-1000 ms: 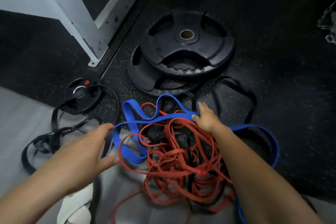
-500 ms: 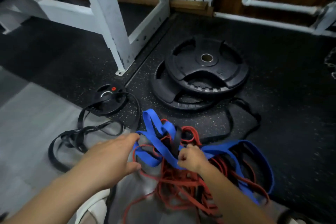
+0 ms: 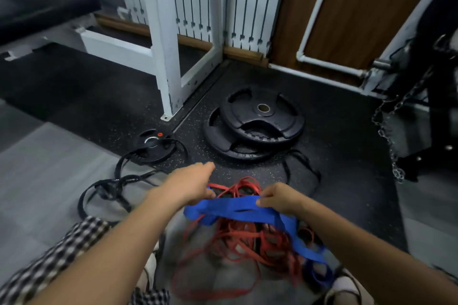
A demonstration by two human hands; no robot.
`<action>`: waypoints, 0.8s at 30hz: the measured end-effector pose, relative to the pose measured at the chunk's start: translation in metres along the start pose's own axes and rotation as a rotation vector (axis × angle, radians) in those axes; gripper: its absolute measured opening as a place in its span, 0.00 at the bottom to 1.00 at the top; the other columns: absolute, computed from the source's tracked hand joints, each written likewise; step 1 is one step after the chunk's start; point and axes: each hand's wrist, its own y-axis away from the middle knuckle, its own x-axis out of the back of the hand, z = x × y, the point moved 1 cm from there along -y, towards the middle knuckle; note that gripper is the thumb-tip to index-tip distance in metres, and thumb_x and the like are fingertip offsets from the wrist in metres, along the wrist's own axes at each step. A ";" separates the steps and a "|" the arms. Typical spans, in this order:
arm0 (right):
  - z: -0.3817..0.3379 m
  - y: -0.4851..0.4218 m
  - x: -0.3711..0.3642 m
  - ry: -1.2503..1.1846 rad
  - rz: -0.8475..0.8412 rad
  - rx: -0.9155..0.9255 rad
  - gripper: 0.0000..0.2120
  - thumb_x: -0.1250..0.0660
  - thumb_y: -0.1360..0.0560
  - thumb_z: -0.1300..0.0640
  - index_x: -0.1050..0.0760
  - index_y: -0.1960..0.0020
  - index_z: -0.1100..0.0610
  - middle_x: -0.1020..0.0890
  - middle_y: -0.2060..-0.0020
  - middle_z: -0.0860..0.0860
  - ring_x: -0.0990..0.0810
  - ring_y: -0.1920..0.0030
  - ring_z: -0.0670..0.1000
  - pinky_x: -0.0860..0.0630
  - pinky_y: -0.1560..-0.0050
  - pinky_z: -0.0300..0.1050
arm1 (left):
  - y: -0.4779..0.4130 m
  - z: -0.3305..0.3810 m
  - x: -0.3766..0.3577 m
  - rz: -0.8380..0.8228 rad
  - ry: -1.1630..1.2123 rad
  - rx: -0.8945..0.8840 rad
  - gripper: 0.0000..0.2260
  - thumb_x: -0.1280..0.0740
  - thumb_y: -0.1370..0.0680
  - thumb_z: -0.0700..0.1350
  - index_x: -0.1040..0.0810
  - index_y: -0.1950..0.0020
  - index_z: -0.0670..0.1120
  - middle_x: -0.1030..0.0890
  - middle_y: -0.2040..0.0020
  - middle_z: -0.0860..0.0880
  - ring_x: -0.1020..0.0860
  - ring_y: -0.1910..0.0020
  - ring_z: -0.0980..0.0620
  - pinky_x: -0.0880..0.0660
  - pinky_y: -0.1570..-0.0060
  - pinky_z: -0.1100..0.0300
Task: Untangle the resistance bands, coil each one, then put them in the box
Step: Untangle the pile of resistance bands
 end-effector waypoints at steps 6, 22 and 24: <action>0.001 0.052 0.011 -0.080 -0.001 -0.078 0.06 0.32 0.27 0.55 0.25 0.63 0.51 0.26 0.69 0.49 0.29 0.67 0.47 0.32 0.65 0.40 | 0.014 0.004 -0.002 0.031 0.090 -0.051 0.27 0.33 0.25 0.51 0.38 0.30 0.46 0.30 0.33 0.45 0.29 0.36 0.46 0.31 0.39 0.53; -0.002 0.078 0.039 -0.259 -0.065 0.136 0.05 0.33 0.26 0.61 0.25 0.52 0.53 0.23 0.63 0.47 0.26 0.64 0.44 0.29 0.61 0.36 | -0.011 0.057 -0.011 -0.161 0.553 -0.328 0.12 0.37 0.26 0.32 0.23 0.48 0.45 0.31 0.48 0.47 0.28 0.49 0.50 0.28 0.43 0.55; 0.001 0.076 0.042 -0.253 -0.071 0.111 0.05 0.33 0.25 0.59 0.25 0.52 0.51 0.22 0.60 0.49 0.25 0.61 0.46 0.28 0.56 0.41 | -0.011 0.059 -0.007 -0.166 0.621 -0.334 0.11 0.37 0.27 0.32 0.25 0.56 0.49 0.30 0.51 0.49 0.27 0.53 0.52 0.27 0.46 0.55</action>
